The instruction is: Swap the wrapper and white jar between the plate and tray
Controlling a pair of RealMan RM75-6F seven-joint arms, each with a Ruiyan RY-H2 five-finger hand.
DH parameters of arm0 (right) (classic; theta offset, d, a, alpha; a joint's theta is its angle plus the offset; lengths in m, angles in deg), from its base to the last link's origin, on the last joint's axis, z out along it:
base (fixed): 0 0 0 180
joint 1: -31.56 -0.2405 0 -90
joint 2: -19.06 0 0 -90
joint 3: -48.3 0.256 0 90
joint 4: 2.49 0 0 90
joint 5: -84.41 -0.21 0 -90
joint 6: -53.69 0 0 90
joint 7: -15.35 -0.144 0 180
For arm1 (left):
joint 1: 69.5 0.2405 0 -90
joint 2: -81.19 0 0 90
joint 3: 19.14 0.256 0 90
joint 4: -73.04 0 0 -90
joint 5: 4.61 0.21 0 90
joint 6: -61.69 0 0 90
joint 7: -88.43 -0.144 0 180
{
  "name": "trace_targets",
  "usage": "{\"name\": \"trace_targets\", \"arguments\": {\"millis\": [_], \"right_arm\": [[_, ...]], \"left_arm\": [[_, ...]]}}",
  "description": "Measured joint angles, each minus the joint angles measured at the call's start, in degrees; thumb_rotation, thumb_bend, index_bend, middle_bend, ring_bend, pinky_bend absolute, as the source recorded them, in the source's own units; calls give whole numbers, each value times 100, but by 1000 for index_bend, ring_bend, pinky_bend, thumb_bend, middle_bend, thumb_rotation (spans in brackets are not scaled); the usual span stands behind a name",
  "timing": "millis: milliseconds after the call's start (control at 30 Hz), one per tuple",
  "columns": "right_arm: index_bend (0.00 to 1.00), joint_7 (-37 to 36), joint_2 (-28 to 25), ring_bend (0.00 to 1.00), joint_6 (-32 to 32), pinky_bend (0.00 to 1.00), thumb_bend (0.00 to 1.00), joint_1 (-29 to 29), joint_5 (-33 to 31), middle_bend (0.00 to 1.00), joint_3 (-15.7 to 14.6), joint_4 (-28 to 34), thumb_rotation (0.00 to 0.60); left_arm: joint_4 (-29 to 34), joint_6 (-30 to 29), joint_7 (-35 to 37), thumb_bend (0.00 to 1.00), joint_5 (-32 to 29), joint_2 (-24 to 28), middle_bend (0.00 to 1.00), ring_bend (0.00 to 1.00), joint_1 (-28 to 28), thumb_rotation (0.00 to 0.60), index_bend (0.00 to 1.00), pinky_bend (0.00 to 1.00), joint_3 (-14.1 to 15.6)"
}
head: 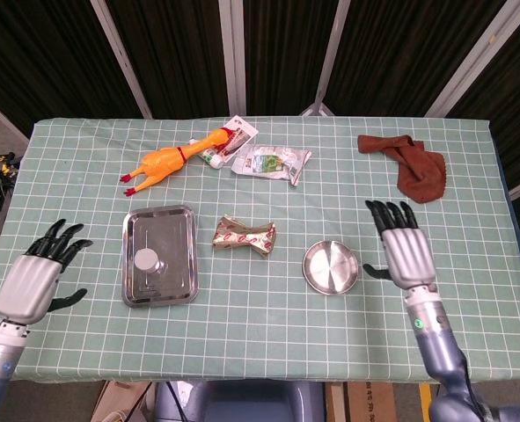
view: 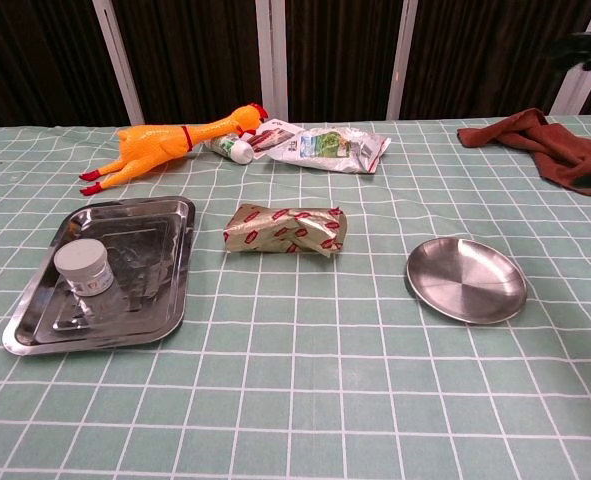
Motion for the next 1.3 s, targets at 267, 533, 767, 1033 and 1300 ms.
{"name": "trace_targets", "arguments": {"millis": [267, 533, 767, 1033, 1300], "right_arm": [[46, -1811, -251, 88, -1113, 0, 154, 1505, 1316, 117, -961, -1218, 600], [46, -1882, -259, 88, -1446, 0, 154, 1970, 1351, 117, -931, -1344, 600], [46, -1758, -182, 88, -1368, 0, 154, 2047, 1193, 117, -740, -1369, 600], [46, -1636, -52, 87, -1273, 0, 154, 2105, 1138, 117, -598, -1446, 600], [46, -1607, 6, 88, -1228, 0, 155, 2154, 1128, 117, -507, -1491, 600]], "left_arm": [[409, 990, -1003, 74, -1031, -255, 97, 38, -669, 600, 243, 231, -201], [112, 1430, -1965, 73, -2480, -1095, 94, 38, -1271, 600, 233, 230, -322], [-401, 1614, -2068, 72, -3005, -1501, 93, 37, -1613, 600, 230, 225, -335], [-868, 1627, -2183, 88, -3084, -1803, 150, 75, -1796, 600, 228, 265, -169], [-1259, 1577, -2138, 113, -3100, -2057, 185, 105, -1887, 600, 233, 287, -71]]}}
